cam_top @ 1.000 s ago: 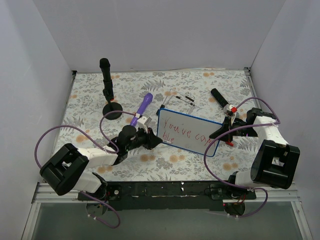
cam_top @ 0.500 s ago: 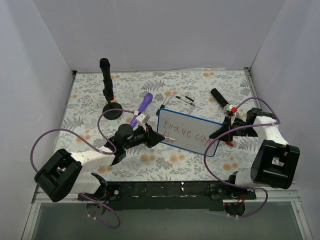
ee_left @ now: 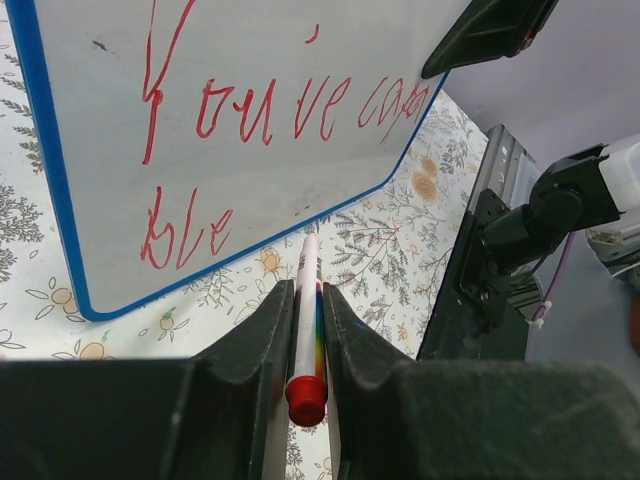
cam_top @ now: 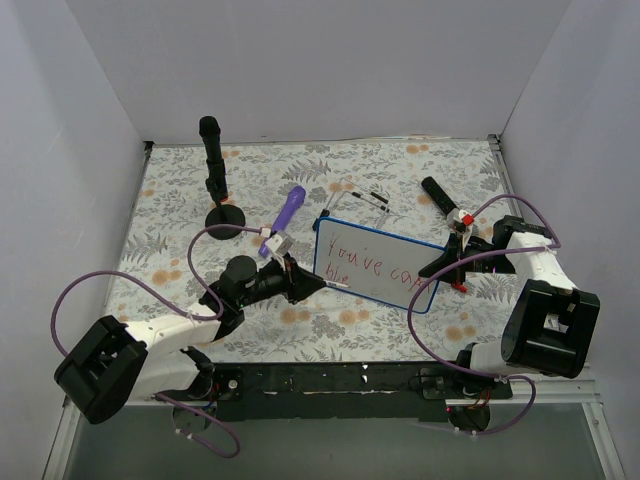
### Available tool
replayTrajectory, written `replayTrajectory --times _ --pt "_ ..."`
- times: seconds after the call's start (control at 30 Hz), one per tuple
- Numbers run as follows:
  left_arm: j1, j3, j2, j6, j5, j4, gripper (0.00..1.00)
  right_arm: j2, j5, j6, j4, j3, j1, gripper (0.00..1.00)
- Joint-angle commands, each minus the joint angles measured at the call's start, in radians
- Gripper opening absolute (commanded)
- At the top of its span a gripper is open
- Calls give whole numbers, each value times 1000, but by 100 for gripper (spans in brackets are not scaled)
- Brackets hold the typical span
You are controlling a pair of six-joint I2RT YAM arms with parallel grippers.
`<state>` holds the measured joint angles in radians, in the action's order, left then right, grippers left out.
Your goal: Write a sentence on the whiteboard
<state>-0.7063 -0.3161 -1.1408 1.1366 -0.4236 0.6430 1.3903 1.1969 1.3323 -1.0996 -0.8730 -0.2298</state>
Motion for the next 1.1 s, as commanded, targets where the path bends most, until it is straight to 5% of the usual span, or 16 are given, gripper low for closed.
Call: replayTrajectory --times 0.0,1.07 --pt "-19 25 9 2 9 14 0 -13 -40 22 -13 6 -2 1" --pt "-101 88 -86 32 120 222 0 -4 -37 25 -14 5 -2 1"
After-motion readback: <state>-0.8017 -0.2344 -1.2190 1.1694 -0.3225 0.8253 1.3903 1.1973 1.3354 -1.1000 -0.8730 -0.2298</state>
